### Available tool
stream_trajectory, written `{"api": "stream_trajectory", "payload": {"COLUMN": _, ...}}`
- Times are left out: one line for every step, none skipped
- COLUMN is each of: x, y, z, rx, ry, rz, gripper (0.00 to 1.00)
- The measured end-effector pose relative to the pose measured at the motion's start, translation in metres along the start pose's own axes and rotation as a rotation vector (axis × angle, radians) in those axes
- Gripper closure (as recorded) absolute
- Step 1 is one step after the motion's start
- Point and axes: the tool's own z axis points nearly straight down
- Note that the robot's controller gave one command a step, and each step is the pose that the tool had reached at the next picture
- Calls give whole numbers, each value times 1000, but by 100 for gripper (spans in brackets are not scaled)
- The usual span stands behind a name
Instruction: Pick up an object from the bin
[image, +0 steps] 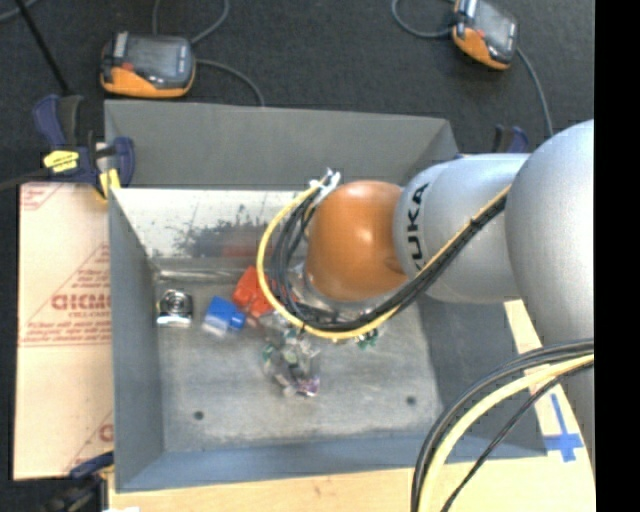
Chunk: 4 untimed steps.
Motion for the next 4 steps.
{"api": "stream_trajectory", "payload": {"x": -9, "y": 0, "z": -116, "rx": 2, "ry": 8, "rz": -14, "gripper": 100}}
{"api": "stream_trajectory", "payload": {"x": -8, "y": 2, "z": -111, "rx": -4, "ry": 15, "rz": -13, "gripper": 0}}
{"api": "stream_trajectory", "payload": {"x": -39, "y": -10, "z": -7, "rx": -7, "ry": 20, "rz": 30, "gripper": 0}}
{"api": "stream_trajectory", "payload": {"x": -75, "y": -35, "z": 4, "rx": -3, "ry": 17, "rz": -3, "gripper": 0}}
